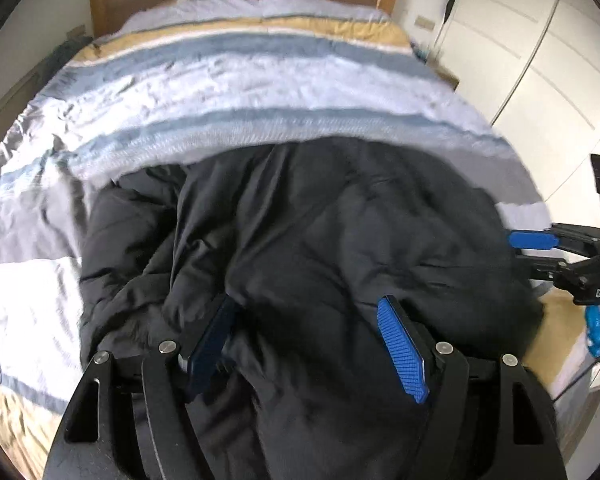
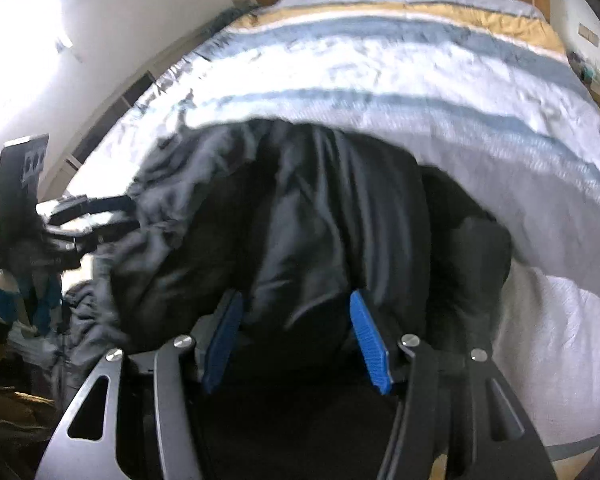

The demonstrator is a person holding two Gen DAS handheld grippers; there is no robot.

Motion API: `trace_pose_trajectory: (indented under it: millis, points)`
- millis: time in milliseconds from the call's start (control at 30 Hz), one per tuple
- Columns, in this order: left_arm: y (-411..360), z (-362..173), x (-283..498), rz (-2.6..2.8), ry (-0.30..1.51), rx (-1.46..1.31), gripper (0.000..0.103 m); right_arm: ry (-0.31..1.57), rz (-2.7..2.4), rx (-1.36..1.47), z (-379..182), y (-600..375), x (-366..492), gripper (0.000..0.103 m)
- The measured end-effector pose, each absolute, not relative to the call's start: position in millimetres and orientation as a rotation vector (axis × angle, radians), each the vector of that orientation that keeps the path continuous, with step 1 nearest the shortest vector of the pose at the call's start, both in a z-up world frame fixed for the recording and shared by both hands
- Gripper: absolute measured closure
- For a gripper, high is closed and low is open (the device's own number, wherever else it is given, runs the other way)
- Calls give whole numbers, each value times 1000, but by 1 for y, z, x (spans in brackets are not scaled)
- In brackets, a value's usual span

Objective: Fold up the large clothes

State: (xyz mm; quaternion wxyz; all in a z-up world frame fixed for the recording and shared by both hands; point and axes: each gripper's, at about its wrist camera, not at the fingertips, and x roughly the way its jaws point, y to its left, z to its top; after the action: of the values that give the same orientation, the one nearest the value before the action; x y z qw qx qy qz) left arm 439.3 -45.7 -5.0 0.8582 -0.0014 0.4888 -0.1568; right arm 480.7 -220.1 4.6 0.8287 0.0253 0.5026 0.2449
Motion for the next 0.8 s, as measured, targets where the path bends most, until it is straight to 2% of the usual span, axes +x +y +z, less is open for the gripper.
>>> trace_pose_trajectory:
  millis: [167,333,433,700,800]
  points:
    - [-59,0,431,-405,984,13,28,1043,511,77,21,-209,473,48]
    - [-57,-42,439,-477,1058,43,28,1158,427,63,-13,-182,471,48]
    - [-52,-47,430,-514,1066,46,28,1238,338,43,-39,-174,465,47]
    - [-7,-38,394,-423,1082,-47,28,1210,317,113,-34,-186,453,46]
    - [10,-31,372,-373,1078,-80,22,1179,328,127,-18,-195,437,46]
